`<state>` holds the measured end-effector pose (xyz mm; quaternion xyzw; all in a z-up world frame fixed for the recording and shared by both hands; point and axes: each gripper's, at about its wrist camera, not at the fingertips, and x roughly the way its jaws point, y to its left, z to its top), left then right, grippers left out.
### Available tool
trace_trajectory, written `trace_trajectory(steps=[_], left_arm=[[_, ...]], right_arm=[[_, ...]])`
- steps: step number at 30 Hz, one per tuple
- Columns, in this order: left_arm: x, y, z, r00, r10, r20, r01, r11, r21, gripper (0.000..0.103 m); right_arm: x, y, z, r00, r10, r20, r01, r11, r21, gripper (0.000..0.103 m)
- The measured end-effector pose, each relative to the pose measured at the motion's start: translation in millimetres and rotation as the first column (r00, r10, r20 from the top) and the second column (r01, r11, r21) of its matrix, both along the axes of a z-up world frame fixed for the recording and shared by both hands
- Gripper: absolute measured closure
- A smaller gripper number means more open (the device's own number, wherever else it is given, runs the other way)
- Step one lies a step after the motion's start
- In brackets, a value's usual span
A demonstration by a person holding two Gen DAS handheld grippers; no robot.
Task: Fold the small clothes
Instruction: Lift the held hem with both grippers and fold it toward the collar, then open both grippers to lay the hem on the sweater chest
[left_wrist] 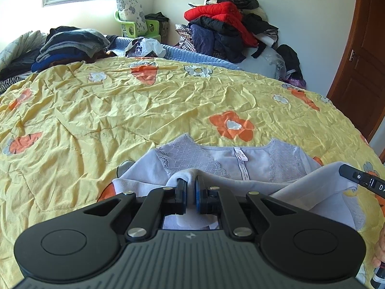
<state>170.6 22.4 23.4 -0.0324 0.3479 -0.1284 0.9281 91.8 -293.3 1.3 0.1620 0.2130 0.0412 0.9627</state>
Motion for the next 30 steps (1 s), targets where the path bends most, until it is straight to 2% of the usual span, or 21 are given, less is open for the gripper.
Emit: trace_trajectory(steps=[16, 18, 23, 25, 30], left_arm=[[48, 6, -25, 0.993, 0.013, -0.12, -0.021, 0.997, -0.073, 0.096], [51, 10, -26, 0.991, 0.019, -0.134, -0.032, 0.994, -0.1, 0.096], [61, 20, -29, 0.981, 0.02, -0.193, -0.054, 0.983, -0.174, 0.096], [66, 25, -30, 0.974, 0.015, -0.225, -0.065, 0.974, -0.215, 0.096], [73, 39, -31, 0.96, 0.004, -0.281, -0.096, 0.944, -0.315, 0.096]], right_arm=[[43, -5, -25, 0.996, -0.005, -0.084, 0.006, 1.0, 0.012, 0.092], [46, -6, -27, 0.996, -0.005, -0.094, 0.006, 1.0, 0.011, 0.092], [53, -10, -28, 0.993, -0.008, -0.115, 0.009, 1.0, 0.011, 0.082], [55, -12, -27, 0.993, -0.01, -0.116, 0.012, 1.0, 0.011, 0.071], [59, -18, -21, 0.995, -0.016, -0.102, 0.019, 0.999, 0.029, 0.066]])
